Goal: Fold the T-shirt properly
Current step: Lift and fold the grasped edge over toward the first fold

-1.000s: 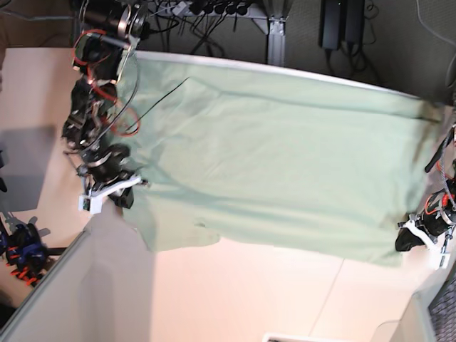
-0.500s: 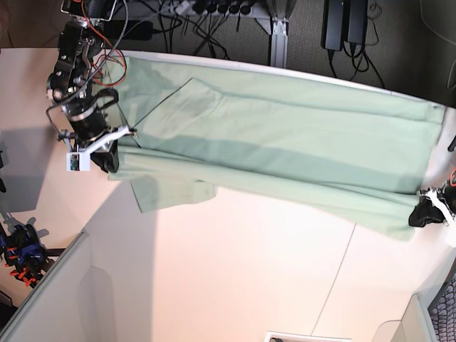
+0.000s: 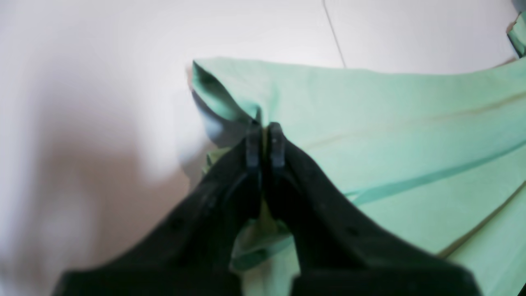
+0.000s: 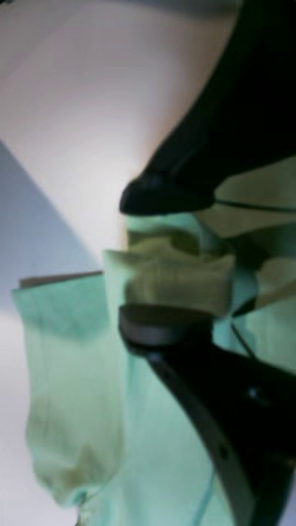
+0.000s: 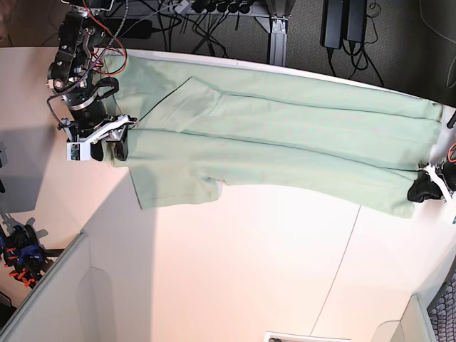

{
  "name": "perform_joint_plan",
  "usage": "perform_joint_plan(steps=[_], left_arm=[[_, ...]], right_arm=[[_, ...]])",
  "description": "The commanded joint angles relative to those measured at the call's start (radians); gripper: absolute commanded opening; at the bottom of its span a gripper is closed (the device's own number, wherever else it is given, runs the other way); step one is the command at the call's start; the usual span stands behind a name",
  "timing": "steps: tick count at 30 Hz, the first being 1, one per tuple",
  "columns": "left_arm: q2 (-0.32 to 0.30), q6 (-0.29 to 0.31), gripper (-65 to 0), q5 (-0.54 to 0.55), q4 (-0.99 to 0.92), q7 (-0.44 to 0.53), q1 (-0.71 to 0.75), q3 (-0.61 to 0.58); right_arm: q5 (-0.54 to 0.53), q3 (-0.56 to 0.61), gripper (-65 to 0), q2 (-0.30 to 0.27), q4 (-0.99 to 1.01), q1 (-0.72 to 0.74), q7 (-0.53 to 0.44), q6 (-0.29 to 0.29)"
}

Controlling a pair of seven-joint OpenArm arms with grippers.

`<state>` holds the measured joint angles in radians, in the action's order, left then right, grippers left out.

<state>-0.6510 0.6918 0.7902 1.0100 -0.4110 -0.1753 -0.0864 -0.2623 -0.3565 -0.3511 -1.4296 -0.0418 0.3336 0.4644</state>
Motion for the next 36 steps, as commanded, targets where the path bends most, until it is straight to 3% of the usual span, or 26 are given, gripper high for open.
perform_joint_plan(steps=[1, 6, 9, 16, 20, 26, 36], left_arm=[[-0.021, 0.006, -65.0, 0.014, 0.015, 0.022, -0.018, 0.01], [-0.01, 0.006, -65.0, 0.013, 0.015, 0.01, -0.018, 0.01], [-0.008, 0.006, -65.0, 0.014, 0.016, 0.01, -0.015, 0.01], [-0.009, 0.006, -65.0, 0.013, 0.016, 0.009, -0.015, 0.01], [-0.008, 0.006, -65.0, 0.015, 0.016, -0.044, -0.014, 0.01], [-0.008, 0.006, -65.0, 0.046, 0.016, -0.05, -0.004, 0.01], [-0.008, 0.006, -65.0, 0.051, 0.016, -0.05, -0.005, 0.01]], right_arm=[[-0.04, -0.025, -29.2, -0.014, -0.019, 0.014, -0.026, -0.008], [-0.137, -0.151, -29.2, 0.031, -0.036, 0.067, -0.022, -0.008], [-0.131, -0.163, -29.2, 0.051, -0.032, 0.121, -0.017, -0.007], [-0.01, -0.061, -29.2, 0.087, 0.151, 0.294, -0.021, -0.008], [0.034, -0.027, -29.2, 0.086, 0.326, 0.386, -0.029, -0.012], [0.046, -0.018, -29.2, 0.091, 0.536, 0.472, -0.037, -0.011], [0.058, 0.113, -29.2, 0.14, 0.588, 0.484, -0.037, -0.011]])
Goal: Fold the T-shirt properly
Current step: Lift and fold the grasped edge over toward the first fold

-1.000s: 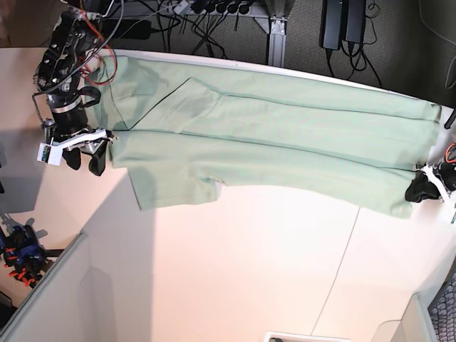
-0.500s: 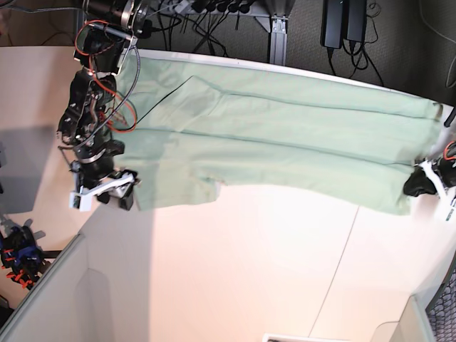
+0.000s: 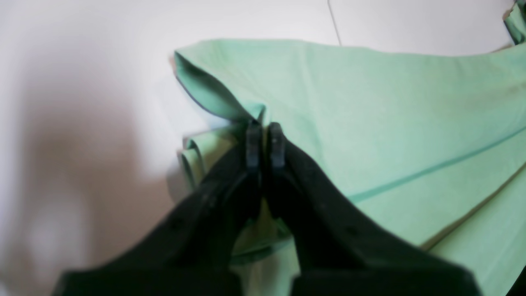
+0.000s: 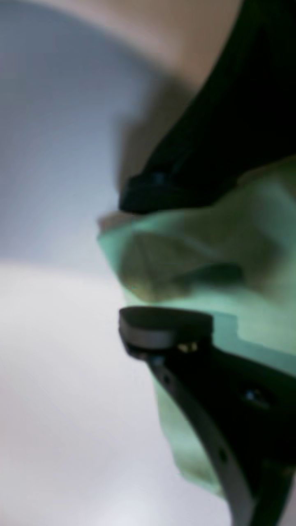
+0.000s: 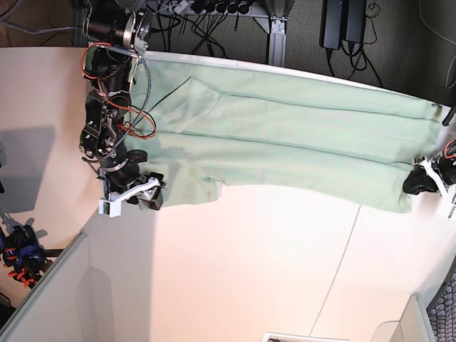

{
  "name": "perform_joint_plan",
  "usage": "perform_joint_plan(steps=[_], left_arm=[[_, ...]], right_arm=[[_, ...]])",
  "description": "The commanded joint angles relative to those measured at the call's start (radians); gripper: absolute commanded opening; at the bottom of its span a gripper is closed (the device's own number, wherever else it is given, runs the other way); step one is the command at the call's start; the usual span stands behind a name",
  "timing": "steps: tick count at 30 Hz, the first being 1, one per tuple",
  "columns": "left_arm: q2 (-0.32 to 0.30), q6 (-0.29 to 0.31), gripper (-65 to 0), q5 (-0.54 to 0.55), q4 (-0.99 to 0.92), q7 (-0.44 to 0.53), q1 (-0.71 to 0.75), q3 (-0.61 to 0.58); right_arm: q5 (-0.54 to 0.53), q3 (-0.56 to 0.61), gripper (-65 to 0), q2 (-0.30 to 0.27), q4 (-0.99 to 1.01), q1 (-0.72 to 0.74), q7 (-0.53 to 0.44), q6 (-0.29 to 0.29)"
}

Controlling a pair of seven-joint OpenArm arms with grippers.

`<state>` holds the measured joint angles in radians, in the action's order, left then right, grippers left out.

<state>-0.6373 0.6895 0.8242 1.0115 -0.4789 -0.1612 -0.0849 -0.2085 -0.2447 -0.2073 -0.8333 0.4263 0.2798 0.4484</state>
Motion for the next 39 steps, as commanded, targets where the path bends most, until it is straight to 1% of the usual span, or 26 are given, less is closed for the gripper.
perform_joint_plan(steps=[1, 3, 4, 5, 6, 8, 9, 15, 17, 20, 24, 26, 27, 32, 36, 39], left_arm=[[-0.022, 0.009, -65.0, 0.018, 0.014, 0.018, -0.019, 0.009], [-0.023, 0.009, -65.0, 0.018, 0.014, 0.018, -0.019, 0.008], [-0.023, 0.009, -65.0, 0.018, 0.014, 0.018, -0.019, 0.008], [-0.023, 0.009, -65.0, 0.018, 0.014, 0.018, -0.018, 0.009], [-0.022, 0.009, -65.0, 0.018, 0.014, 0.018, -0.019, 0.009], [-0.022, 0.009, -65.0, 0.02, 0.014, 0.019, -0.019, 0.009], [-0.022, 0.009, -65.0, 0.029, 0.014, 0.019, -0.019, 0.009], [-0.022, 0.009, -65.0, 0.068, 0.014, 0.019, -0.019, 0.009], [-0.023, 0.009, -65.0, 0.072, 0.014, 0.018, -0.019, 0.009], [-0.037, 0.009, -65.0, 0.109, 0.015, 0.005, -0.019, 0.009], [-0.067, 0.009, -65.0, 0.201, 0.032, -0.078, -0.016, 0.009], [-0.084, 0.009, -65.0, 0.237, 0.06, -0.109, -0.004, 0.009], [-0.095, 0.009, -65.0, 0.247, 0.081, -0.11, 0.005, 0.009], [-0.162, 0.009, -65.0, 0.25, 0.236, -0.113, 0.086, 0.009], [-0.212, 0.009, -65.0, 0.249, 0.357, -0.117, 0.155, 0.009], [-0.231, 0.009, -65.0, 0.249, 0.393, -0.123, 0.182, 0.009]], right_arm=[[0.006, 0.016, -29.3, 0.0, -0.008, 0.016, 0.017, 0.005], [0.028, 0.034, -29.5, 0.009, -0.012, 0.016, 0.017, 0.005], [0.038, 0.037, -31.0, 0.012, -0.013, 0.016, 0.017, 0.005], [0.047, 0.038, -35.2, 0.014, -0.014, 0.016, 0.016, 0.005], [0.053, 0.037, -41.5, 0.014, -0.015, 0.016, 0.015, 0.005], [0.072, 0.037, -58.1, 0.013, -0.024, 0.016, 0.005, 0.005], [0.087, 0.037, -65.0, 0.014, -0.032, 0.016, 0.004, 0.005], [0.093, 0.037, -65.0, 0.013, -0.138, 0.013, 0.021, 0.005], [0.066, 0.037, -65.0, 0.011, -0.196, 0.013, 0.071, 0.005], [-0.019, 0.037, -65.0, 0.002, -0.315, -0.005, 0.174, 0.005], [-0.08, 0.037, -65.0, -0.02, -0.514, -0.083, 0.27, 0.006], [-0.1, 0.036, -65.0, -0.038, -0.589, -0.138, 0.275, 0.006], [-0.109, 0.035, -65.0, -0.047, -0.624, -0.167, 0.275, 0.006], [-0.12, 0.011, -65.0, -0.096, -0.797, -0.325, 0.279, 0.006], [-0.151, -0.04, -65.0, -0.134, -0.907, -0.444, 0.28, 0.006], [-0.167, -0.097, -65.0, -0.152, -0.964, -0.516, 0.288, 0.006]])
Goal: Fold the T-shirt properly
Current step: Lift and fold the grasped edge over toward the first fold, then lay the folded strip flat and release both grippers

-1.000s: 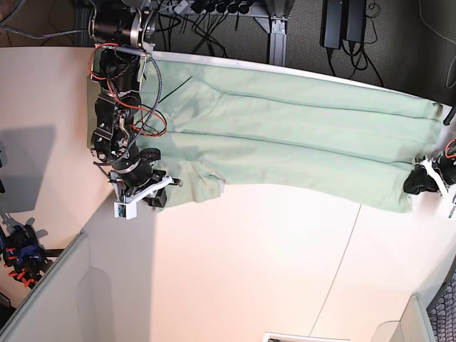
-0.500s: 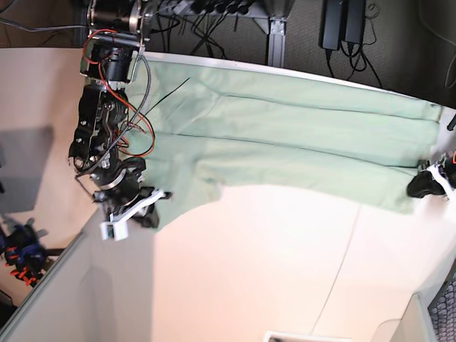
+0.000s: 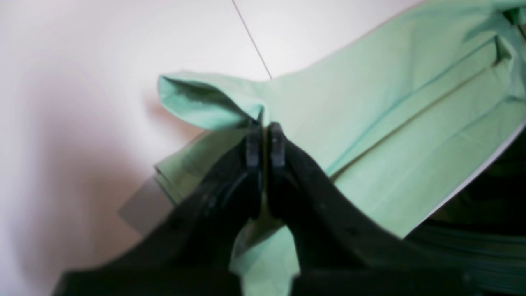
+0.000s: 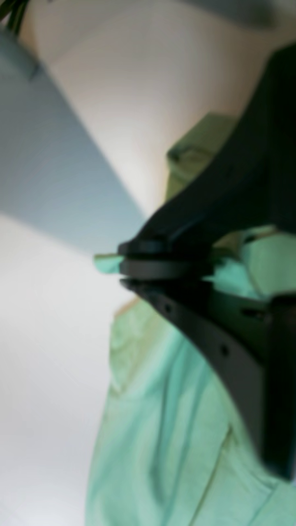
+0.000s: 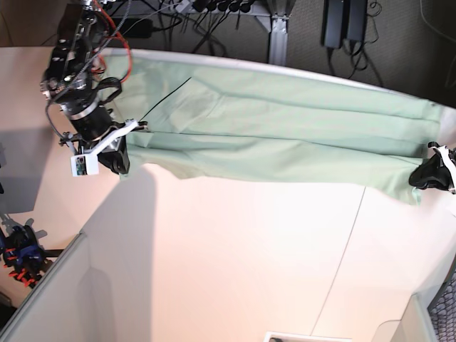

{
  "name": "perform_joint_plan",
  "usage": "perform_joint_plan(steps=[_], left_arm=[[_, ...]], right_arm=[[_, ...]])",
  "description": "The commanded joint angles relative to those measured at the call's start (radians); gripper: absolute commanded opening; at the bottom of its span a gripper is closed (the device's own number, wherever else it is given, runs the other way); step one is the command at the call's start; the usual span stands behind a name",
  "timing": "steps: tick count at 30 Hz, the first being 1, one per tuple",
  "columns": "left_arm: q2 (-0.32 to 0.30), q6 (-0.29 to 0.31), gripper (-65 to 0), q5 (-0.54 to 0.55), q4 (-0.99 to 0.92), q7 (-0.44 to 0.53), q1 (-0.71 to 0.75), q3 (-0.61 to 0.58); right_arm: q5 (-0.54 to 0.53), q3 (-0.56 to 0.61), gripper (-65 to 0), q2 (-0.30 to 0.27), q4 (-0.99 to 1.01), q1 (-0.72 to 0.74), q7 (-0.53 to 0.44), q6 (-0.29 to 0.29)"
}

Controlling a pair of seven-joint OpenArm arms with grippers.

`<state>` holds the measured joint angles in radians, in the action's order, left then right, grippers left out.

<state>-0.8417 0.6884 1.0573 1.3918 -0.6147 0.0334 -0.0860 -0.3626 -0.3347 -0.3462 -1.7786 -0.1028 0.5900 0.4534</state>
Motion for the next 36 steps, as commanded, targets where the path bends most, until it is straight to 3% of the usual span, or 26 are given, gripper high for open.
perform_joint_plan(steps=[1, 10, 18, 22, 24, 26, 27, 36], left_arm=[[-0.03, 0.01, -65.0, 0.017, 0.015, 0.003, -0.01, 0.01], [-0.059, 0.01, -65.0, 0.179, 0.015, -0.148, 0.024, 0.01], [-0.059, 0.01, -65.0, 0.188, 0.015, -0.175, 0.063, 0.01], [-0.059, 0.01, -33.1, 0.171, 0.015, -0.175, 0.07, 0.01], [-0.059, 0.01, -22.0, 0.136, 0.015, -0.18, 0.069, 0.01], [-0.059, 0.01, -20.5, 0.127, 0.015, -0.207, 0.069, 0.01], [-0.059, 0.01, -20.5, 0.126, 0.015, -0.219, 0.069, 0.013], [-0.059, 0.01, -20.5, 0.075, 0.013, -0.213, 0.079, 0.291]], right_arm=[[-0.027, -0.026, -65.0, -0.019, -0.034, -0.01, -0.016, 0.001], [-0.121, -0.167, -65.0, -0.028, -0.147, -0.187, -0.005, 0.003], [-0.116, -0.19, -65.0, -0.026, -0.192, -0.278, 0.016, 0.002], [-0.097, -0.19, -65.0, -0.022, -0.192, -0.277, 0.044, 0.0], [-0.097, -0.19, -48.9, -0.022, -0.192, -0.277, 0.043, 0.0], [-0.097, -0.19, -34.0, -0.022, -0.192, -0.277, 0.039, 0.0], [-0.097, -0.19, -30.6, -0.022, -0.192, -0.277, 0.035, 0.0], [-0.098, -0.19, -30.3, -0.021, -0.192, -0.274, 0.034, -0.001]])
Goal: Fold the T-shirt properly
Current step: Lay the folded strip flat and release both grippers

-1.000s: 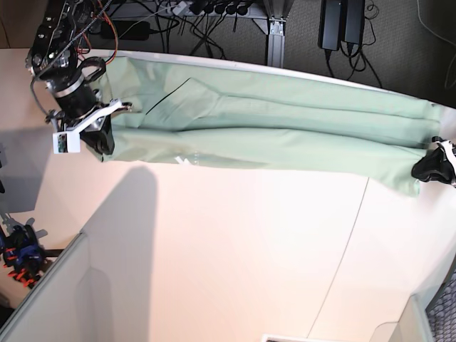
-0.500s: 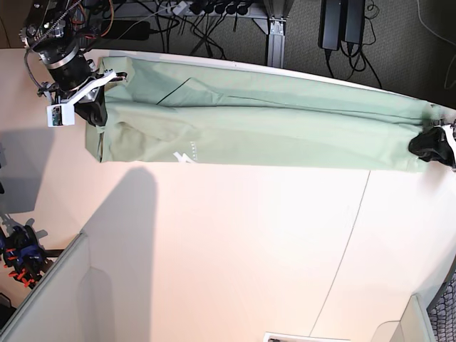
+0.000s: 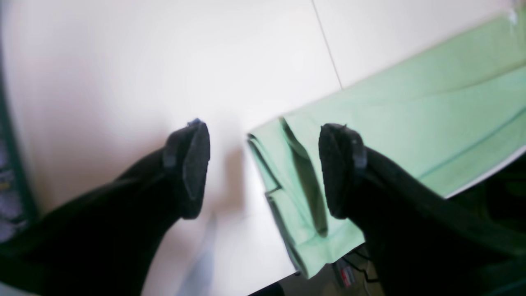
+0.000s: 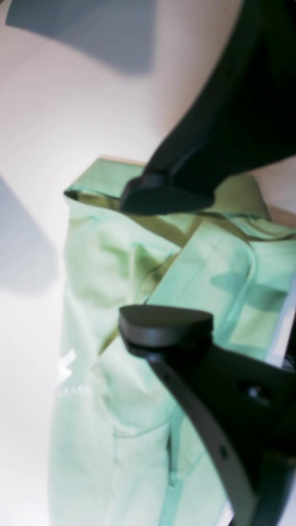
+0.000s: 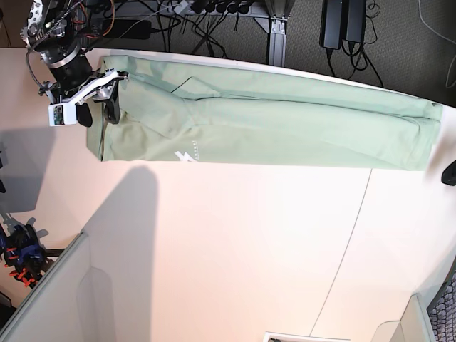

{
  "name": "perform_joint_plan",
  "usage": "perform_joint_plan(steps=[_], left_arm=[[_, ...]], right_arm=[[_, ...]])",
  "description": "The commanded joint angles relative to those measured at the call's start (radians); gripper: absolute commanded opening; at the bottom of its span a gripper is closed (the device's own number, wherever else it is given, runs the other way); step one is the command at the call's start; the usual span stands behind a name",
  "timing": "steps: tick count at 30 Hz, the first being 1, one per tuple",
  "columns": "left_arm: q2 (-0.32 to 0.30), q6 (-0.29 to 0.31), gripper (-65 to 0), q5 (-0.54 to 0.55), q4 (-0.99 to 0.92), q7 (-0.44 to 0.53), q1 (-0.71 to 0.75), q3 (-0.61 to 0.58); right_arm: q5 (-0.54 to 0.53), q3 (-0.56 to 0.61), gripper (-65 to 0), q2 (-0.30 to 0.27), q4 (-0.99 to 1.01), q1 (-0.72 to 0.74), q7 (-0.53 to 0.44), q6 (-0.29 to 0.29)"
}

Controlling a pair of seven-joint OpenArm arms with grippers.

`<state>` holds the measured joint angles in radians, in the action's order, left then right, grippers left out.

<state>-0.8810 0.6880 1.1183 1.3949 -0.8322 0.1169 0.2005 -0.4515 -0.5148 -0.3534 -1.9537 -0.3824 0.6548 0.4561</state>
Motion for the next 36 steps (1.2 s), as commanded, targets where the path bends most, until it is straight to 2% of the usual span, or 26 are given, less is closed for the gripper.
perform_joint_plan(steps=[1, 4, 11, 14, 15, 24, 27, 36], left_arm=[[-0.019, 0.01, -20.5, 0.014, 0.01, 0.005, 0.005, 0.011], [-0.006, 0.008, -20.6, -0.005, 0.01, 0.017, 0.055, 0.011], [0.095, -0.022, -20.5, -0.045, 0.01, 0.025, 0.119, 0.011], [0.131, -0.086, -20.5, -0.119, 0.002, 0.054, 0.121, 0.011], [0.137, -0.101, -20.5, -0.131, -0.003, 0.062, 0.121, 0.011], [0.147, -0.106, -20.5, -0.156, -0.004, 0.066, 0.122, 0.011], [0.168, -0.148, -20.6, -0.19, -0.004, 0.065, 0.122, 0.011], [0.188, -0.144, -20.6, -0.177, -0.004, 0.046, 0.167, 0.011]], right_arm=[[-0.009, -0.01, -30.3, -0.014, -0.016, 0.005, -0.034, -0.003], [-0.013, -0.01, -30.3, -0.009, -0.016, 0.008, -0.034, -0.003], [-0.012, -0.01, -30.3, -0.009, -0.016, 0.008, -0.035, -0.003], [-0.013, -0.01, -30.3, -0.009, -0.016, 0.008, -0.032, -0.003], [-0.013, -0.01, -30.3, -0.009, -0.016, 0.008, -0.032, -0.003], [-0.013, -0.01, -30.3, -0.009, -0.016, 0.008, -0.032, -0.003], [-0.013, -0.01, -30.3, -0.009, -0.016, 0.008, -0.032, -0.003], [-0.013, -0.01, -30.3, -0.009, -0.016, 0.008, -0.033, -0.003]])
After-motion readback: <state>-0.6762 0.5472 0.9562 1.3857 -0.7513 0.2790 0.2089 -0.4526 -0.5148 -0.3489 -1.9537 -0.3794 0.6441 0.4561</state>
